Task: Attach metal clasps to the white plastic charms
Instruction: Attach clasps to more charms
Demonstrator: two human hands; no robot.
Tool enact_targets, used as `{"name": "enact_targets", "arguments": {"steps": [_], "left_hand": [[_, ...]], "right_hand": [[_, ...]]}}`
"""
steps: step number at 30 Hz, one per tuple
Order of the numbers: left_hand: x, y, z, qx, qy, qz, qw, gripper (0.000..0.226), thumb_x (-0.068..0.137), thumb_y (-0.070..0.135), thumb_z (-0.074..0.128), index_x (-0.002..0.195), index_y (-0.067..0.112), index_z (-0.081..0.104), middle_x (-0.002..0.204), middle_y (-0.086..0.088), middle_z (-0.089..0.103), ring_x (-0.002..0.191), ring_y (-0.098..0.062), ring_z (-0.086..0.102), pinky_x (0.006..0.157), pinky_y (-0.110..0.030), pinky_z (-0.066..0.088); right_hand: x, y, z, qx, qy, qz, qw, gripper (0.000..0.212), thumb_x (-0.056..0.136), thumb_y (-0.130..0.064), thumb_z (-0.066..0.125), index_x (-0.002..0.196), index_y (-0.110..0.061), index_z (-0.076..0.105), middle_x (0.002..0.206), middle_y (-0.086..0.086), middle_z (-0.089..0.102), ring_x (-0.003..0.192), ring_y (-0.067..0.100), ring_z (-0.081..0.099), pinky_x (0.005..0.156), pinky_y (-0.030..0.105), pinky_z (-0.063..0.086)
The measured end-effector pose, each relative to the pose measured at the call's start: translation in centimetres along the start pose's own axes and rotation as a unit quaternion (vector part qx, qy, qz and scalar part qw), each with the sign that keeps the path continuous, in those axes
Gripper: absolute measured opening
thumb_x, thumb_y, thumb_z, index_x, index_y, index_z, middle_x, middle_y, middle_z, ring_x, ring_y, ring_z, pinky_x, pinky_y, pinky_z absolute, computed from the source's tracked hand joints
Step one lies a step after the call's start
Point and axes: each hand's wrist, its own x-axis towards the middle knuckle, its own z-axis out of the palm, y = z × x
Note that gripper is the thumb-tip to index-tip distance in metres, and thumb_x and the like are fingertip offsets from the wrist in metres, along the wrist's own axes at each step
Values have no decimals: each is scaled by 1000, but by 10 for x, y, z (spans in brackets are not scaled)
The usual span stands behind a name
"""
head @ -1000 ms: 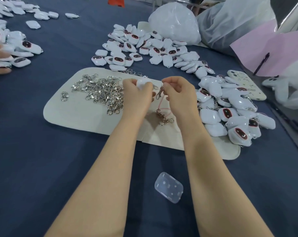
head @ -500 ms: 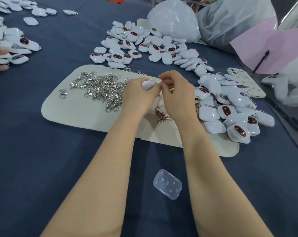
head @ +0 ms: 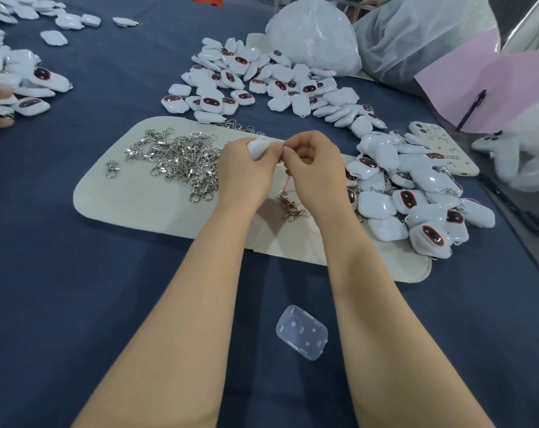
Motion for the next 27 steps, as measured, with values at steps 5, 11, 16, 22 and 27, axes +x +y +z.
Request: {"name": "enact_targets", "arguments": {"steps": [5,11,16,22,27], "left_hand": [[-1,0,0,3,-12,8,1000,22,86,21,64,65,18,60,60,6,55,57,-9,48,56,-20,38],[-2,-1,1,56,-10,47,997,18,83,15,63,68,6,59,63,-1,54,62,-18,45,57,-26,34],[-1,-2,0,66,24,57,996,20,83,14,62,76,-5,62,70,-17,60,67,-31,52,61,-36,43],[-1,-2,-1,87,30,77,993,17,86,16,62,81,1,67,80,-12,66,78,-27,60,68,-34,45],[-2,-3,0,111,34,95,989,16,86,15,61,83,1,68,86,-9,67,81,-23,59,71,-31,42]], "right_hand": [[1,-1,1,29,27,41,998,3,91,-11,55,91,-13,57,93,9,67,90,26,64,87,42,52],[2,-2,0,45,32,57,997,4,90,-9,56,91,-11,59,93,13,67,90,28,65,86,43,53],[0,1,1,14,34,2,999,8,88,-9,59,85,-16,57,79,-6,61,77,11,59,74,21,50],[1,3,0,6,25,-16,1000,5,88,-9,60,89,-14,60,78,-11,59,72,0,54,70,12,46],[1,4,-1,2,17,-24,1000,6,88,-7,59,88,-13,60,77,-11,59,73,3,55,72,15,47]]}}
